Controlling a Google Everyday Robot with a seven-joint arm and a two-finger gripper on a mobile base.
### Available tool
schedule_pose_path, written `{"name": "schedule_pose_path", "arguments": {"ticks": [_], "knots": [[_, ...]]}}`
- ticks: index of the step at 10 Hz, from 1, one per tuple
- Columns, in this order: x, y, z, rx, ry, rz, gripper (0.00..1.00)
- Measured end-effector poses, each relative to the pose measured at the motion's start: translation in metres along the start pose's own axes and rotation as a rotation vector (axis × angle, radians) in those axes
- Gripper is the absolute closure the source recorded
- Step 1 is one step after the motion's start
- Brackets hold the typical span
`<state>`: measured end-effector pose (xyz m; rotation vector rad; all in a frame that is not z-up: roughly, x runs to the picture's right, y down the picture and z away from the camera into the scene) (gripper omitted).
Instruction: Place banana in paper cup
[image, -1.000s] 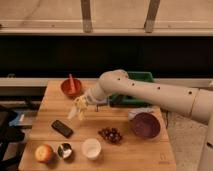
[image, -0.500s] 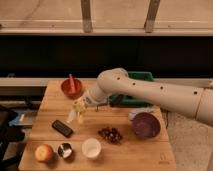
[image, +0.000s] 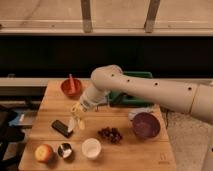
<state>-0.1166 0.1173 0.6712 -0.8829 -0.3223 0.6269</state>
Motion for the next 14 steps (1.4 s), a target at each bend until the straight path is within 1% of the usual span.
{"name": "schedule_pose_path", "arguments": {"ticks": [2, 5, 7, 8, 9, 10, 14], "knots": [[0.012, 0.016, 0.004, -0.020, 0.051, 0.004, 1.00], [0.031, 0.033, 0.009, -0.039, 0.110, 0.046, 1.00], [0.050, 0.039, 0.008, -0.043, 0.126, 0.097, 1.00], [0.056, 0.044, 0.009, -0.049, 0.133, 0.119, 1.00], [0.067, 0.046, 0.011, -0.054, 0.139, 0.149, 1.00], [0.076, 0.047, 0.011, -0.057, 0.137, 0.173, 1.00], [0.076, 0.048, 0.011, -0.058, 0.136, 0.173, 1.00]]}}
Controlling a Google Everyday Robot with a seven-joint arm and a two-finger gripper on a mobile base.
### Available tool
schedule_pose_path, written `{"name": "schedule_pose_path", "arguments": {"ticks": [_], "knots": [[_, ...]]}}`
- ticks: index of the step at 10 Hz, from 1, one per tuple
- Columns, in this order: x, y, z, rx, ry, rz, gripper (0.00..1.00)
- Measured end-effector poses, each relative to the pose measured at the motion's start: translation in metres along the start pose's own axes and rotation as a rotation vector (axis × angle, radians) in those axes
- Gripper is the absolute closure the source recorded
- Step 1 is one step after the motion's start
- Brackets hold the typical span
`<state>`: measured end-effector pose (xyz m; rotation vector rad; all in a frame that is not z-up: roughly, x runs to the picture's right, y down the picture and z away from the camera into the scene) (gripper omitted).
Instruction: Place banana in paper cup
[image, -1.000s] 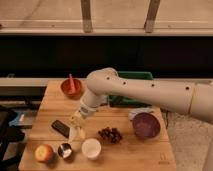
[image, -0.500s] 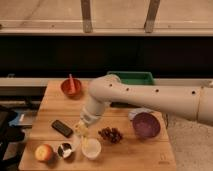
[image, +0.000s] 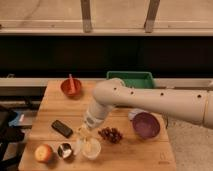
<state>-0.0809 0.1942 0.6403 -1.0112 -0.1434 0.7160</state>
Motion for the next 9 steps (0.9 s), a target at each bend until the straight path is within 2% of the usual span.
{"name": "schedule_pose_path", "arguments": {"ticks": [5, 7, 9], "knots": [[-0.001, 0.000, 0.001, -0.004, 0.004, -0.002, 1.00], [0.006, 0.007, 0.007, 0.001, 0.041, 0.007, 1.00], [0.025, 0.013, 0.003, 0.008, 0.047, 0.030, 1.00]]}}
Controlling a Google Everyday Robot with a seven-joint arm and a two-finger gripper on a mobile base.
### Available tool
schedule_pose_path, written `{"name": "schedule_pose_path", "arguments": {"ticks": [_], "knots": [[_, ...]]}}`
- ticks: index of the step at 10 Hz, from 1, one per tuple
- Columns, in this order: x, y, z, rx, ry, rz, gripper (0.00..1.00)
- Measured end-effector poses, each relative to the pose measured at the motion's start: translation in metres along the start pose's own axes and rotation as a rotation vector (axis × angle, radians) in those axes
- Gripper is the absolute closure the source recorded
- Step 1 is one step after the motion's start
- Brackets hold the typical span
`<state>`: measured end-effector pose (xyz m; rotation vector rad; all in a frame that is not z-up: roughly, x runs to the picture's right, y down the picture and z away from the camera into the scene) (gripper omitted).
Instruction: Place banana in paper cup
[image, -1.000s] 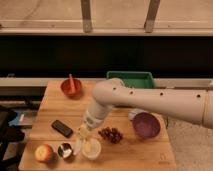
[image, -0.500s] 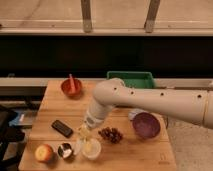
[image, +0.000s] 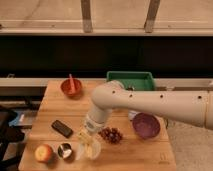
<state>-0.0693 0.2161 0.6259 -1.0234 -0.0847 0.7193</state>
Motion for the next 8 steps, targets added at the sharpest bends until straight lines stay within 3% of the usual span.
{"name": "schedule_pose_path", "arguments": {"ticks": [4, 8], "knots": [[0.023, 0.007, 0.001, 0.000, -0.002, 0.049, 1.00], [0.030, 0.004, 0.023, -0.013, 0.042, 0.071, 0.99]]}}
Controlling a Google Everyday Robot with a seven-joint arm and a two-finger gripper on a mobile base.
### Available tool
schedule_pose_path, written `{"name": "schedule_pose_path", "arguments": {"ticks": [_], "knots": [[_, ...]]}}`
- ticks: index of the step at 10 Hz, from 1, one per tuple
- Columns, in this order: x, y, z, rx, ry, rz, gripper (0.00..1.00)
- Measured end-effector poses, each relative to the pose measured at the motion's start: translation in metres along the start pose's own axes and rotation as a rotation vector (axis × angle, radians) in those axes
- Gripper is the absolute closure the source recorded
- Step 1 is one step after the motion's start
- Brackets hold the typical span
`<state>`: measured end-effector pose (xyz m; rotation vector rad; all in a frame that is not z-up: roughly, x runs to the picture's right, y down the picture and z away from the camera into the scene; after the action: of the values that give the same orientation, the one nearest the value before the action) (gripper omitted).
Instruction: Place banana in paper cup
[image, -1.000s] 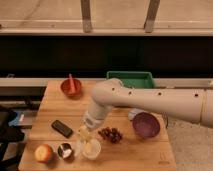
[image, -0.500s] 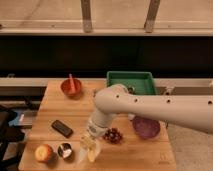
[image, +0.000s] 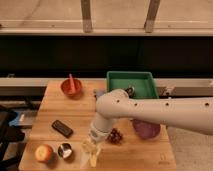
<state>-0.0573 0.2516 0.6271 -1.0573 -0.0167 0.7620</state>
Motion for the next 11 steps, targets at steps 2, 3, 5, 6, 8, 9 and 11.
{"name": "schedule_pose_path", "arguments": {"ticks": [2, 3, 5, 6, 8, 9, 11], "knots": [[0.0016, -0.0028, 0.0044, -0.001, 0.016, 0.013, 0.83], [0.0042, -0.0042, 0.0046, -0.001, 0.020, 0.020, 0.73], [0.0080, -0.0057, 0.0027, 0.002, 0.023, 0.031, 0.54], [0.0087, -0.0059, 0.0012, 0.005, 0.021, 0.034, 0.44], [0.0078, -0.0062, -0.0003, 0.006, 0.017, 0.035, 0.25], [0.0065, -0.0061, -0.0005, 0.006, 0.016, 0.033, 0.20], [0.0043, -0.0060, -0.0007, 0.005, 0.015, 0.029, 0.20]]}}
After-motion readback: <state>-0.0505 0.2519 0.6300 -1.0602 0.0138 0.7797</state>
